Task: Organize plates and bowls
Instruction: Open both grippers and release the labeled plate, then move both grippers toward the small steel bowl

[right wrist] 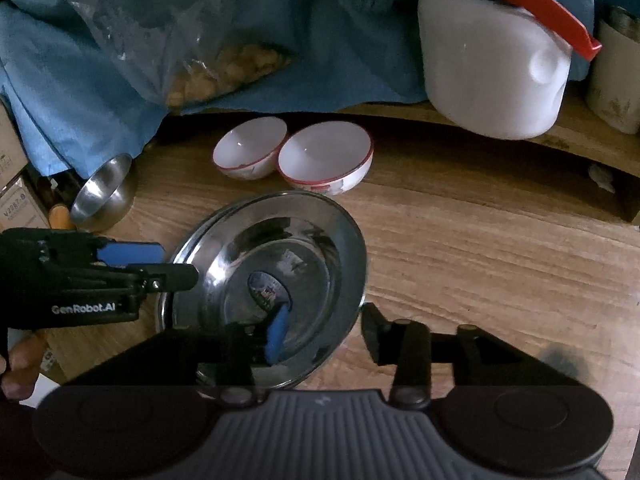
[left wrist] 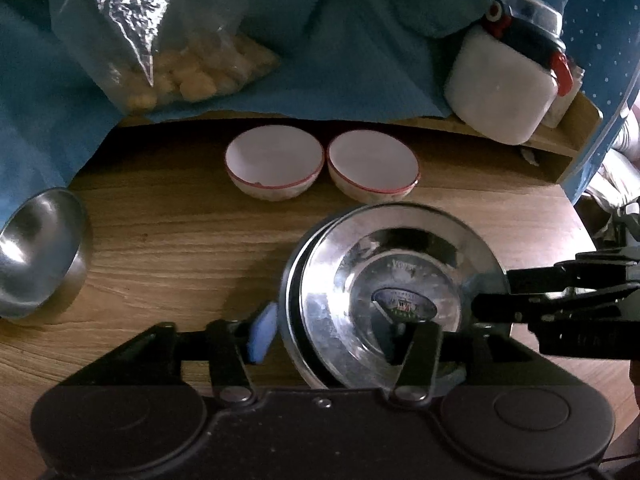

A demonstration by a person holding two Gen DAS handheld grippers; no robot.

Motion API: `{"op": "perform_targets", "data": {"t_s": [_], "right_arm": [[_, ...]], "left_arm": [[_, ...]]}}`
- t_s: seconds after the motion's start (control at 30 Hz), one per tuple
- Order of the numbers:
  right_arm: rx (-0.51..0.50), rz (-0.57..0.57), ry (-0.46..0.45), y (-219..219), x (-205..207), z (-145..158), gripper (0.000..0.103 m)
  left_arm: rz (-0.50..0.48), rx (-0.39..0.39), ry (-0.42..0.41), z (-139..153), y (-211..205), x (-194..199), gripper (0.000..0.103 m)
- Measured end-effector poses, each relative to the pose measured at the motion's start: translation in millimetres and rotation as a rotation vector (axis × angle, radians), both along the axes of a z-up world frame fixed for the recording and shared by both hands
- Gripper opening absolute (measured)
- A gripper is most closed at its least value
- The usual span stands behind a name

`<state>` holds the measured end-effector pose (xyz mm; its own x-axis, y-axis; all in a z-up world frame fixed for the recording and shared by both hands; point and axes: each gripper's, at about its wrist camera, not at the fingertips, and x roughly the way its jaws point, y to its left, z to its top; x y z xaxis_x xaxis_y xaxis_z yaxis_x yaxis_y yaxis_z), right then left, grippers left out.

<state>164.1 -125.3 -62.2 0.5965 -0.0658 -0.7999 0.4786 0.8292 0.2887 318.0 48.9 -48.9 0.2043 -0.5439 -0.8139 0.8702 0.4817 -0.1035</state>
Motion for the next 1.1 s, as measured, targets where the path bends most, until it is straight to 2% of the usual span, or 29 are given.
{"op": "perform_targets", "data": {"t_s": [0.07, 0.1, 0.17, 0.23, 0.37, 0.67, 0.83, 1.1], "right_arm": [[0.0, -0.001, 0.001, 1, 1, 0, 0.061], [-0.003, -0.003, 0.001, 2, 1, 0, 0.063], [-0.01, -0.008, 0.001, 3, 3, 1, 0.073], [-0.017, -0.016, 0.0, 5, 5, 2, 0.078], [-0.038, -0.029, -0.012, 11, 12, 7, 0.087], [-0.112, -0.011, -0.048, 40, 50, 20, 0.099], [-0.132, 0.014, -0.084, 60, 79, 26, 0.102], [-0.111, 0.072, -0.112, 92, 132, 23, 0.102]], "left_arm": [[0.012, -0.012, -0.008, 3, 4, 3, 0.075], [0.018, -0.022, -0.011, 4, 6, 5, 0.078], [0.035, -0.037, -0.021, 8, 11, 9, 0.09], [0.054, -0.046, -0.034, 10, 16, 13, 0.095], [0.104, -0.055, -0.044, 15, 33, 26, 0.098], [0.319, -0.063, -0.043, 20, 95, 80, 0.102], [0.407, -0.063, -0.048, 22, 126, 114, 0.102], [0.472, -0.045, -0.065, 23, 163, 160, 0.102]]}}
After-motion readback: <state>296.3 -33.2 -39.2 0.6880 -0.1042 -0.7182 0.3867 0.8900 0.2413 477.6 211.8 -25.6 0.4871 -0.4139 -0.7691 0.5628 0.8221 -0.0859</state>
